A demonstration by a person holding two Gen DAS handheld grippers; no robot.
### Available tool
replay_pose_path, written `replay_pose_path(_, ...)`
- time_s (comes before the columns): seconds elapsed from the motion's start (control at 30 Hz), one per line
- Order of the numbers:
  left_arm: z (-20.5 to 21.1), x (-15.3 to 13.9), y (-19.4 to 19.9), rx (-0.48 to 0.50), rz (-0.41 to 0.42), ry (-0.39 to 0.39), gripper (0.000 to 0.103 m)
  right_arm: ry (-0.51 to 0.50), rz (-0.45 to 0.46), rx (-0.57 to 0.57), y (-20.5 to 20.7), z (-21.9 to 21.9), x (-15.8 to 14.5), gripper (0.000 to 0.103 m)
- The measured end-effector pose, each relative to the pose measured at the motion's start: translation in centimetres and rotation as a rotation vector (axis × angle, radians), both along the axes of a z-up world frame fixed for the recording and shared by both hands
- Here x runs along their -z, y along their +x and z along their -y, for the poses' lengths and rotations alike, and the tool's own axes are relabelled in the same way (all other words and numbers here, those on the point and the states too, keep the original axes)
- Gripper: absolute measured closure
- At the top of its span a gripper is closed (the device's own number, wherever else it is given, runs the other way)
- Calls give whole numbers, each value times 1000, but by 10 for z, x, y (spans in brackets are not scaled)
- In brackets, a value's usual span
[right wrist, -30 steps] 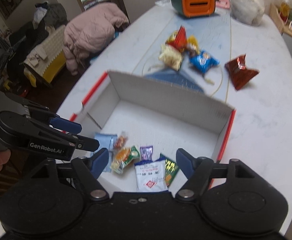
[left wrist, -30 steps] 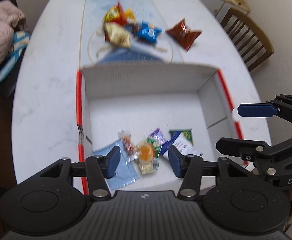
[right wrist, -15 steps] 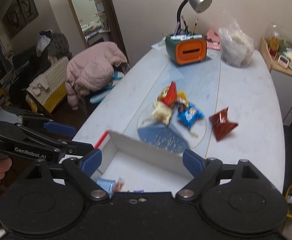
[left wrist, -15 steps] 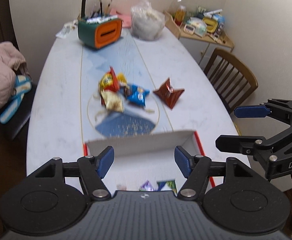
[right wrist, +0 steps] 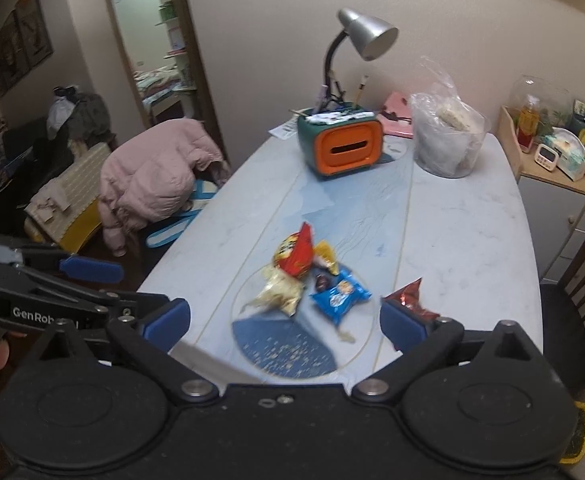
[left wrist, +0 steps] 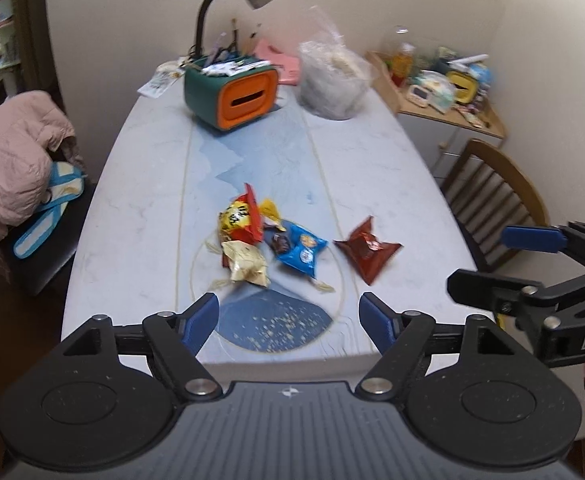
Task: Organize snacks
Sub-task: 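Lift both open grippers out of the box toward the snack pile, then grasp cream pastry packet with left gripper while right grasps blue cookie packet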
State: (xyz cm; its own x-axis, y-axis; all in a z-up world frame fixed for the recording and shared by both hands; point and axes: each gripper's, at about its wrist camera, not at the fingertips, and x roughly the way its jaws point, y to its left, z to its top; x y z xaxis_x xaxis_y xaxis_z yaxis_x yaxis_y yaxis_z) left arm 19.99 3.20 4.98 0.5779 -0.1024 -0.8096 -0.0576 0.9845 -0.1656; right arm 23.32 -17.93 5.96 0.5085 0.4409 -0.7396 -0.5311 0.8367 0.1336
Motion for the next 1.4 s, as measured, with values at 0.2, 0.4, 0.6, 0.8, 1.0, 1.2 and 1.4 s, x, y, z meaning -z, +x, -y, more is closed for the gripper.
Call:
replay_pose_path(0.2,-4,32,42,-51,-74,24,26,-36,-51,39,42,-4,32,1)
replay_pose_path(0.4,-8,66,83,-97,-131,55,26,-42,-123,93,87,-7,67,2)
replay_pose_path(0.6,-15,109,118,-130,-215,53,26,-45,-213,130,128,-14,111,3)
replay_pose_path(0.8,-22,143,143,-168,-273,24,26,-64,-291,165,162,-27,156,8)
replay_pose_path(1.0,-27,166,163,-181,-309,4,26,-41,-376,208,192,-33,192,15)
replay_pose_path(1.2,-32,190,179,-195,-355,-31,26,-39,-446,214,208,-38,223,23)
replay_pose_path(1.4,-33,211,191,-197,-394,-49,26,-38,-485,217,213,-39,240,23)
